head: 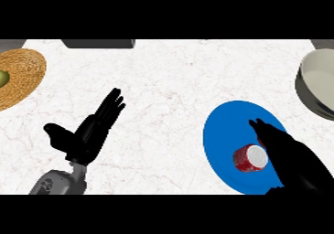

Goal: Pick the can from the plate and place it in the bowl

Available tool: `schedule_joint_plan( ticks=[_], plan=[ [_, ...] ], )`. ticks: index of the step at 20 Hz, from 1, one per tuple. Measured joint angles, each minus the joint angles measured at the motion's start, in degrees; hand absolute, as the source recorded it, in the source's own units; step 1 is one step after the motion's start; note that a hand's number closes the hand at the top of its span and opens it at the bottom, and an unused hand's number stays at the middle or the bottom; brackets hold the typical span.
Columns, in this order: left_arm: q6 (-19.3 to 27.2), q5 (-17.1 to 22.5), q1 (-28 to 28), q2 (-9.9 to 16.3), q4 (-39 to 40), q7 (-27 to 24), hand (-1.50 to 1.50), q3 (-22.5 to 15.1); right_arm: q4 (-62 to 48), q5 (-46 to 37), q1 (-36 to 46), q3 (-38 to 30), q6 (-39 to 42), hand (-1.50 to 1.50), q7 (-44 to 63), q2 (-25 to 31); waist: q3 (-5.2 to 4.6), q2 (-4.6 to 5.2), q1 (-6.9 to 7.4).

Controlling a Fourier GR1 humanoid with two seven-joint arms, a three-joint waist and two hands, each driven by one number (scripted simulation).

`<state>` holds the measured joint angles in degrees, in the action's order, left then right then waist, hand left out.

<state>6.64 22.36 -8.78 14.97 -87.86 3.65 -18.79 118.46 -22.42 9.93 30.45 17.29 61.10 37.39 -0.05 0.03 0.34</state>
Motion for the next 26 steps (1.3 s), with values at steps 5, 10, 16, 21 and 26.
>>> schedule_joint_plan(
  ticks=[5, 10, 16, 21, 26],
  plan=[
    [-0.2, -1.1, -0.6, -1.3, 0.4, 0.9, 0.0, 0.6, -2.5, -3.0, 1.2, 1.3, 1.4, -1.5, -0.4, -3.0, 0.02, -0.03, -0.12],
    [-1.4, -1.1, -0.9, -1.7, 0.0, 1.8, 0.0, 2.2, -5.5, -6.7, 1.0, 1.9, 2.3, -1.5, -1.4, -6.2, 0.02, -0.04, -0.21],
    [-2.2, -2.9, 0.9, -2.4, -1.7, 2.5, 0.0, 2.8, -8.6, -11.3, 0.2, 0.8, 3.1, -1.5, -3.0, -9.9, 0.04, -0.06, -0.25],
    [-3.6, -3.7, 1.4, -3.2, -1.1, 2.4, 0.0, 4.4, -9.4, -15.9, -3.0, 0.0, 3.2, -1.5, -4.9, -11.8, 0.05, -0.05, -0.39],
    [-5.4, -4.5, 1.0, -4.2, 0.3, 2.2, 0.0, 6.1, -12.1, -17.8, -3.6, -3.2, 3.9, -1.5, -7.9, -13.7, 0.04, -0.04, -0.37]
  ],
)
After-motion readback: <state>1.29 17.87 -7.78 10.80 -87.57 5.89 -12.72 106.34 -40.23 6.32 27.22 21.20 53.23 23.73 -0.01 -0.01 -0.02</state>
